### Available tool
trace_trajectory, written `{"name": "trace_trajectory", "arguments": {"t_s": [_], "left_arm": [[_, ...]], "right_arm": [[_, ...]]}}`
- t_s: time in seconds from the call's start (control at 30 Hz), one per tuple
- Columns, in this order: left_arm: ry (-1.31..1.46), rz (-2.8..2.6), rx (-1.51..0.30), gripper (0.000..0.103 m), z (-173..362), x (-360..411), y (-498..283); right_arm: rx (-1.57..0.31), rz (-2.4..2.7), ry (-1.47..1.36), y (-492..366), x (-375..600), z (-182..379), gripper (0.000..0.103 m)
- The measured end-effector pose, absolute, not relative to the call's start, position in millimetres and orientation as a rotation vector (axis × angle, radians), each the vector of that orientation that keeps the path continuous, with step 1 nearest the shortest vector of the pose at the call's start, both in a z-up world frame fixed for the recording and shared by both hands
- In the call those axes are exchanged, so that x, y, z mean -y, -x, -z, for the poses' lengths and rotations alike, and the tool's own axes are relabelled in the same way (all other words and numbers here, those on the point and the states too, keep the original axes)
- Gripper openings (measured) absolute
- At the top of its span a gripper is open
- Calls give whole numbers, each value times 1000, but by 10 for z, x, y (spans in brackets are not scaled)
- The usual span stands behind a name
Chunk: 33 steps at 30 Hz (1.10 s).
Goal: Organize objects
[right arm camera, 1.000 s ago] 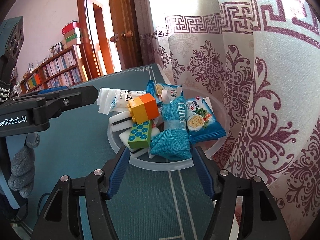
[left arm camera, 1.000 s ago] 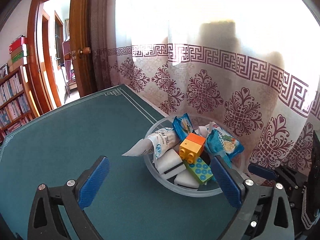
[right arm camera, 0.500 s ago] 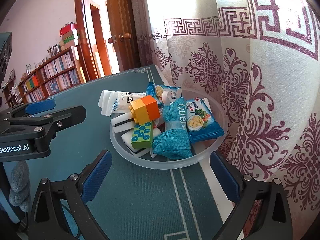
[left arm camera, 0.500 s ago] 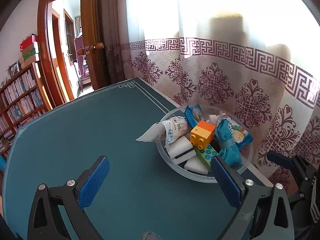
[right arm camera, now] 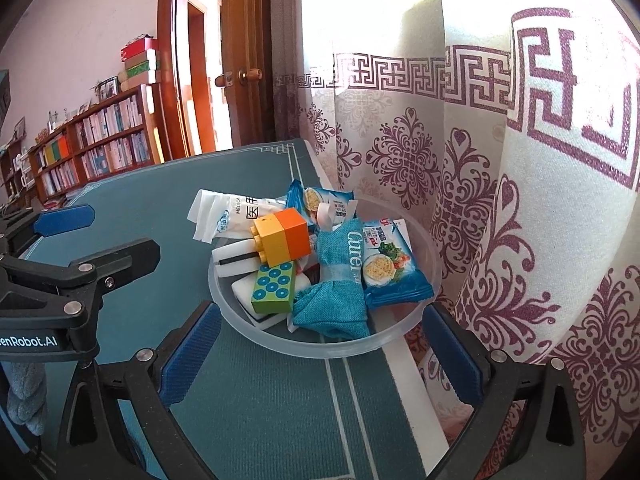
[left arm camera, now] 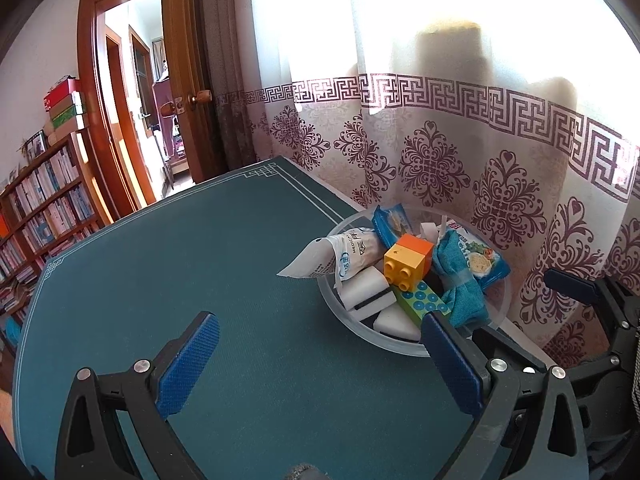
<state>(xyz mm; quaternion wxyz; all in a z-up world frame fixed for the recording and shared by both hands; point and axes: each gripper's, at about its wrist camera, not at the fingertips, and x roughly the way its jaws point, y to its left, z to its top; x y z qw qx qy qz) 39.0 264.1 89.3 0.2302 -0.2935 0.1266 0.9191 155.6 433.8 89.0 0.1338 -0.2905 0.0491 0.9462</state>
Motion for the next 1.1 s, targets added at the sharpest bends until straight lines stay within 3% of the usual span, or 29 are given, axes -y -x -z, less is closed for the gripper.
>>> {"name": "trace_trajectory", "arguments": {"t_s": [1.1], "left_arm": [[779,-2458,-390,103,-840,-2768,-515]], "right_arm": [[-123,-2702,873,-1507,-4337,-748,101]]}}
